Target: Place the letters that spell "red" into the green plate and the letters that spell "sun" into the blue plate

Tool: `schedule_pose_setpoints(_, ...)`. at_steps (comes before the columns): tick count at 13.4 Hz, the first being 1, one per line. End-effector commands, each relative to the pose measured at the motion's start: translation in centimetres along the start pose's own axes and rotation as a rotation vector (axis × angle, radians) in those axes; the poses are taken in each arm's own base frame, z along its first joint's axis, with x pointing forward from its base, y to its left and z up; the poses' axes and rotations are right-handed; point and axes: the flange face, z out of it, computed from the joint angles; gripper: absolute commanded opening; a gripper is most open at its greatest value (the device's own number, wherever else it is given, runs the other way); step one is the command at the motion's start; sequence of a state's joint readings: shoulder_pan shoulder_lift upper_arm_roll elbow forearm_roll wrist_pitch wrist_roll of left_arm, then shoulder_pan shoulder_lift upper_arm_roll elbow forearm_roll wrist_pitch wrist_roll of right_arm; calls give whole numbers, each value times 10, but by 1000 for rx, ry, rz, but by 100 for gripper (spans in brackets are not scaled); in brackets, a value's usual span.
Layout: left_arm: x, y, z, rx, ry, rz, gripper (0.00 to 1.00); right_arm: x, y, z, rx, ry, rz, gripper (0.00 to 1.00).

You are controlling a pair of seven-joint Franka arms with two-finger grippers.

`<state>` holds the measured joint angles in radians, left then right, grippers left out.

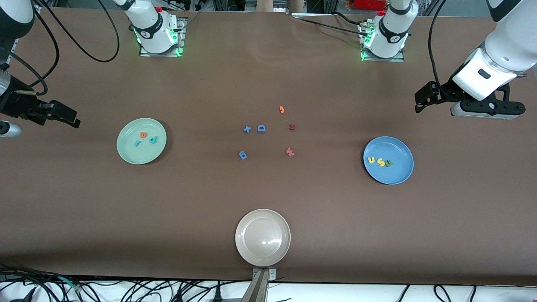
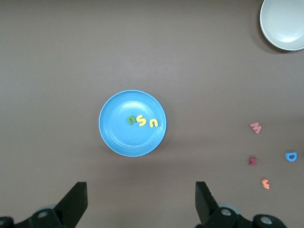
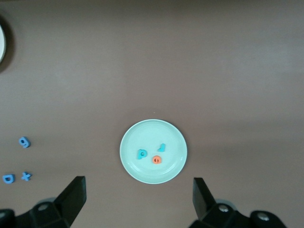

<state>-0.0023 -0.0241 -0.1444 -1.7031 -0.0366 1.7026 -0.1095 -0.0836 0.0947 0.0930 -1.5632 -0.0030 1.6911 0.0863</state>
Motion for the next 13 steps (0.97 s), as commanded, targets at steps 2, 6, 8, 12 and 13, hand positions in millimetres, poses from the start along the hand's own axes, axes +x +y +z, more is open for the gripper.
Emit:
schedule_pose_setpoints(2,3,2,-6,-5,-6,-3,100,-7,-2,-10,-26,61,-5,99)
schedule_pose_setpoints(6,3,2,-5,-6,-7,-3,100,-5,-1,-16,-23,69,3,100)
schedule_pose_setpoints(8,3,2,-5,-6,-7,-3,100,-4,-2,-18,-8,83,10,100)
schedule_pose_setpoints(12,3,1,-5,-5,-7,-5,100,-4,-2,-19,9,86,24,100)
schedule_pose_setpoints(13,3,2,-5,-6,-7,-3,100,-4,-2,-19,25,84,30,100)
